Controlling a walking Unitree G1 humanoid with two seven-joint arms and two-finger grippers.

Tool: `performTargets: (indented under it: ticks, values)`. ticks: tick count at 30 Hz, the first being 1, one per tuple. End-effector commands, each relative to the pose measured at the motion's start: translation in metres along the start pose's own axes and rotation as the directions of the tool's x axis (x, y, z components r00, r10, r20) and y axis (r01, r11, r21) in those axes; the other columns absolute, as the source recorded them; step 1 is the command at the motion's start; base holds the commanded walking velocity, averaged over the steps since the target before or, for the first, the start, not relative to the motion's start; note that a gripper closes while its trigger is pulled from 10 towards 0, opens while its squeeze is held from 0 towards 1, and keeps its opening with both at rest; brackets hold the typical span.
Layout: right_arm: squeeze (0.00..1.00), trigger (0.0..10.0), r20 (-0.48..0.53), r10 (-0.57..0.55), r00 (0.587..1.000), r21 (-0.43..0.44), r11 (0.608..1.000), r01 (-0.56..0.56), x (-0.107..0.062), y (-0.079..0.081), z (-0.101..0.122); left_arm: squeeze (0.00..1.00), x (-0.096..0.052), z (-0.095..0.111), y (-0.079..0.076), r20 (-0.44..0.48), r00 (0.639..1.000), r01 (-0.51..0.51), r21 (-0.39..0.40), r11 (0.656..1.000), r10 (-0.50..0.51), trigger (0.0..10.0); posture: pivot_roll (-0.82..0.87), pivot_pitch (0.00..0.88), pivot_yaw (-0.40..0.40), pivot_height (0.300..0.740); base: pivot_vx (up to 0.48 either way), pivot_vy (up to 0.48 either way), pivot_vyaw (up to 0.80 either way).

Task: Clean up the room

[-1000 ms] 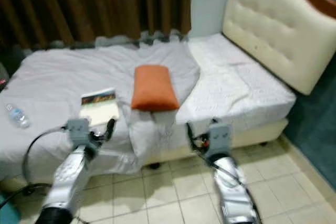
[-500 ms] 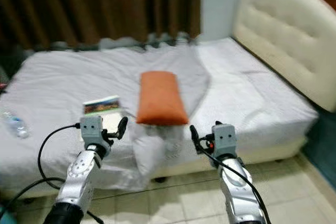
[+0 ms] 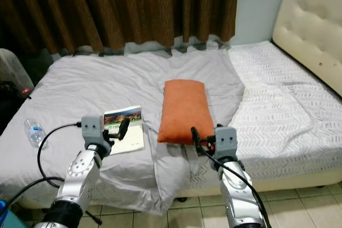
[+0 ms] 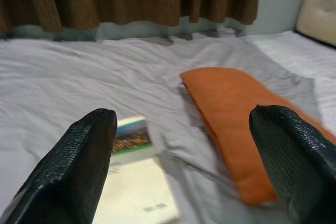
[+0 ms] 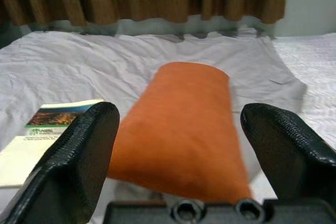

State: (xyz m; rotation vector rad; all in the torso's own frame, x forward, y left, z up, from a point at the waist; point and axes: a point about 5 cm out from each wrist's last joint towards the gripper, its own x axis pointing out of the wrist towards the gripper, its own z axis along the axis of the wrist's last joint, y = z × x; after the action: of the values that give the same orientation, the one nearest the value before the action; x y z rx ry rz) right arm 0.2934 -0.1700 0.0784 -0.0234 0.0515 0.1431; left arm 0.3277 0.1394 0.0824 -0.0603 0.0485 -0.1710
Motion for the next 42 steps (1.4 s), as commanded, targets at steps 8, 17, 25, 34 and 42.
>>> performTargets:
  ticks: [8,17,25,34,42]
  values:
    - [0.0,10.0,0.004,0.023,1.0,0.011,1.0,-0.023,-0.001,0.008,0.0,0.0,-0.007,-0.009,0.011,-0.021,0.999,-0.033,-0.008,0.999,0.033,10.0,-0.17,0.003,0.049,0.74,0.331,-0.344,0.0]
    - [0.0,10.0,-0.017,0.045,0.999,-0.01,0.999,-0.045,-0.005,0.005,-0.002,0.0,-0.013,-0.02,0.002,-0.036,0.999,-0.04,-0.032,0.999,0.039,10.0,-0.18,0.016,0.017,0.74,0.333,-0.342,0.0]
    - [0.0,10.0,-0.01,0.049,0.999,-0.007,0.999,-0.049,-0.001,0.007,0.001,0.0,-0.012,-0.02,0.006,-0.038,0.998,-0.047,-0.041,0.998,0.046,10.0,-0.17,0.012,0.02,0.74,0.332,-0.343,0.0]
    - [0.0,10.0,-0.004,0.04,0.999,0.008,0.999,-0.04,0.0,0.01,0.001,0.0,-0.011,-0.019,0.01,-0.038,0.999,-0.038,-0.021,0.999,0.037,10.0,-0.17,0.011,0.044,0.74,0.345,-0.304,0.0]
    - [0.0,10.0,-0.003,0.04,0.999,0.017,0.999,-0.04,0.002,0.013,0.0,0.0,-0.009,-0.013,0.011,-0.023,1.0,-0.011,0.009,1.0,0.011,10.0,-0.16,0.015,0.055,0.74,0.235,0.0,0.0]
